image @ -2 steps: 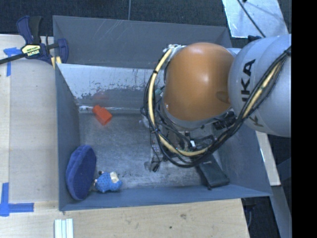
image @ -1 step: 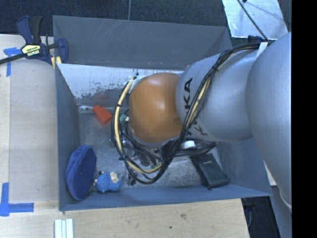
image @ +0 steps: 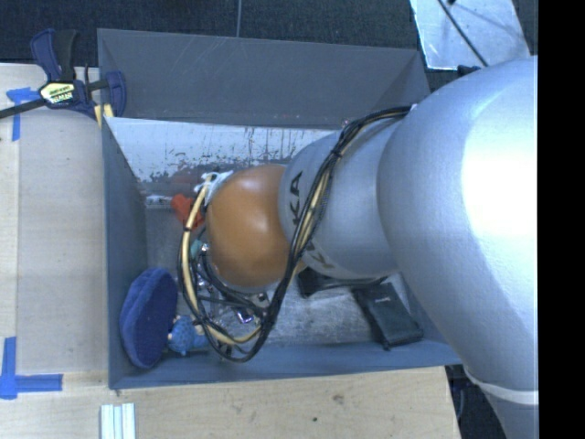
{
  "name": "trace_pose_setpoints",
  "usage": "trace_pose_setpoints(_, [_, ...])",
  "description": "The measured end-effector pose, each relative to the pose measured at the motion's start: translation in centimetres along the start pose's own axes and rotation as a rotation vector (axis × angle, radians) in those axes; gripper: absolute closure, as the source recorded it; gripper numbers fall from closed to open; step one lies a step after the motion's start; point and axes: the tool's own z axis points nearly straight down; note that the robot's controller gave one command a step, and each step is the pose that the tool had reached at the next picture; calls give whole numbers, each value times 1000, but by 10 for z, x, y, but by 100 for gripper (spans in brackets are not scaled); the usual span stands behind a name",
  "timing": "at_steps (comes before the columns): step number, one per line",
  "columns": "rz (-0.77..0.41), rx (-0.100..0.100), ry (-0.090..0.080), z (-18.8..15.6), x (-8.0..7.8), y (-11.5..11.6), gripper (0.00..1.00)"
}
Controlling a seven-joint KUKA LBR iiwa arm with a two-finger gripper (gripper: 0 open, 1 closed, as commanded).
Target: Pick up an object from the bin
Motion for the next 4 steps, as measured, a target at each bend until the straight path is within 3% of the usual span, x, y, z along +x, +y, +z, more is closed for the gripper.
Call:
trace_pose_setpoints(1, [1, 2, 1, 0, 0, -2, 100])
trace_pose_setpoints(2, [287, -1, -5, -102, -14, -5, 100])
trace_pose_setpoints(3, [286, -1, -3, -101, -13, -5, 0])
trace_pose_setpoints(4, [-187, -1, 4, 0, -2, -49, 0])
